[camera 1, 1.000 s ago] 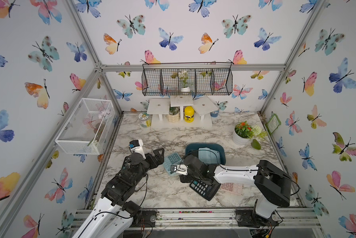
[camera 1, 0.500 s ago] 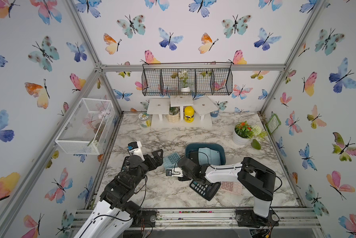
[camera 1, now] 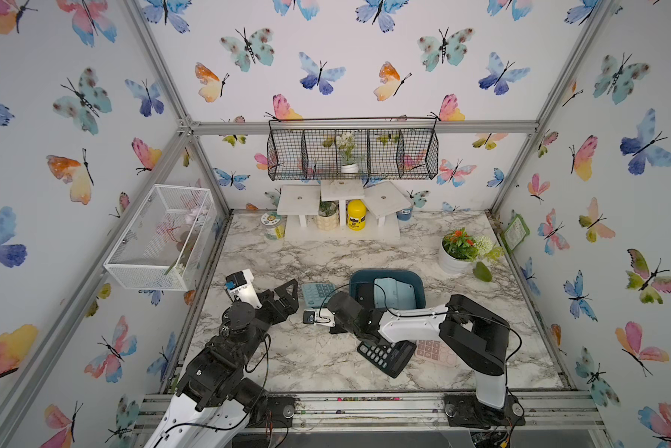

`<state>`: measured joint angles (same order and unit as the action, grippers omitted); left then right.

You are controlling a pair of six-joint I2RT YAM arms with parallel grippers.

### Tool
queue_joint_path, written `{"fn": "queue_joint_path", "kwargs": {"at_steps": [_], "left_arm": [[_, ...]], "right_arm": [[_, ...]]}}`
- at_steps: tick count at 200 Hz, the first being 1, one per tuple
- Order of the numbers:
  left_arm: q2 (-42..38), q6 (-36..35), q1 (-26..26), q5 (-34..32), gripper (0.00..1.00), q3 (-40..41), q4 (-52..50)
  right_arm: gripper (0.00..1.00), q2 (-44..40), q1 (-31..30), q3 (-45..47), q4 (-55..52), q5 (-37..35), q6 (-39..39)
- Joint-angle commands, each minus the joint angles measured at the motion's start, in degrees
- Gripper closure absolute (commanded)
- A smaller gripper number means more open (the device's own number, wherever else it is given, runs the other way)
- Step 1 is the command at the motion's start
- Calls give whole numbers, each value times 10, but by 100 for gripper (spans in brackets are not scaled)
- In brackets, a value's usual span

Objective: Put the calculator in the storage box
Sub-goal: Pick up the calculator at the center of the board.

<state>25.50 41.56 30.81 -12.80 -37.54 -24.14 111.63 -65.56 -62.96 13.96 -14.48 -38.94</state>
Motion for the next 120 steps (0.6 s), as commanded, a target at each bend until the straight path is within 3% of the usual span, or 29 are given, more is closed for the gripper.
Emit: {"fn": "queue_joint_path", "kwargs": {"at_steps": [1,69,120], "left_arm": [[-2,-10,-2,-21,1,-20,-14],[-53,-17,-2,-51,1,-48,-42],[-56,-18,-2,-57,1,-55,-46]], "right_arm": [[97,-12,0,2,-50,27,53],[98,-116,0,28,-52,64,171],[97,-220,0,45,-66,59,335]]}}
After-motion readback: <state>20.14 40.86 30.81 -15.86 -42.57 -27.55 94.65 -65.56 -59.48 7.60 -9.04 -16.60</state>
